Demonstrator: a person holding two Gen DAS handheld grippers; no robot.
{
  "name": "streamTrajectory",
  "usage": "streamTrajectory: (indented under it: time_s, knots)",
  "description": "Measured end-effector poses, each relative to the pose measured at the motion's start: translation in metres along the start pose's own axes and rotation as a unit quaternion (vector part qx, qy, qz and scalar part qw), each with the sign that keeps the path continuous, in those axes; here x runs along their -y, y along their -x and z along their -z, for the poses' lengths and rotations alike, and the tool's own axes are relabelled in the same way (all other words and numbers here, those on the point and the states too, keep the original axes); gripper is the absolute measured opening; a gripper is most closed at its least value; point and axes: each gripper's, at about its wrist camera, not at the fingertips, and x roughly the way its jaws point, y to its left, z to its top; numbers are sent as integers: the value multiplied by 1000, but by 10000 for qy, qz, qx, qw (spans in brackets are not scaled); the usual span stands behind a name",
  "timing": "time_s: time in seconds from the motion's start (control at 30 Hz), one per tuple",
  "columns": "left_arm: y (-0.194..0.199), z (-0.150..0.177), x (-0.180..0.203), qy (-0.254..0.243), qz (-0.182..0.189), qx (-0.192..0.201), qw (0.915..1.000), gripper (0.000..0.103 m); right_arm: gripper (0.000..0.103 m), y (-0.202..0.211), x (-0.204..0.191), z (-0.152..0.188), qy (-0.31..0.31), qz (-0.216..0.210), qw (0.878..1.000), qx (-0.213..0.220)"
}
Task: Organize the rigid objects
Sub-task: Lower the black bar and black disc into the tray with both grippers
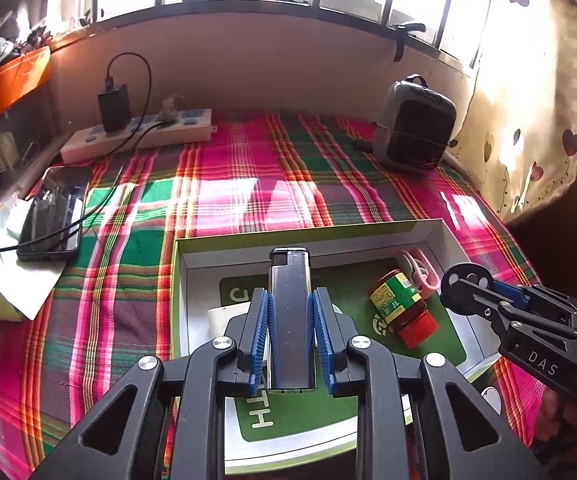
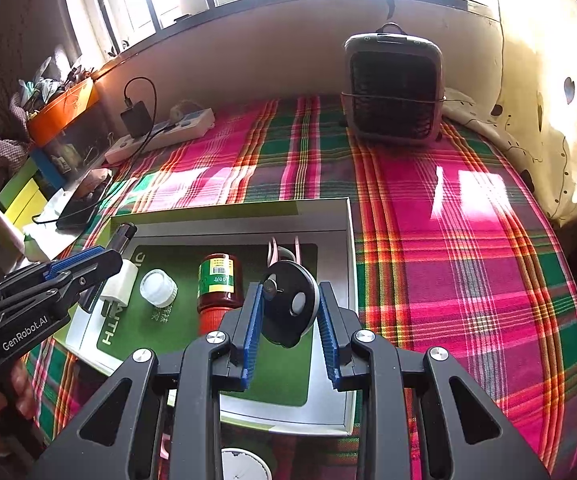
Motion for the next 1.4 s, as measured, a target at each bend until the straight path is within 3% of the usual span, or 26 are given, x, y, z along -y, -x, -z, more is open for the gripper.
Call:
streamTrajectory:
  time_s: [1.4]
  knots:
    - [-26, -6, -6, 43, 16, -170, 9998, 22, 28, -20, -1, -1, 79, -83, 9999, -122]
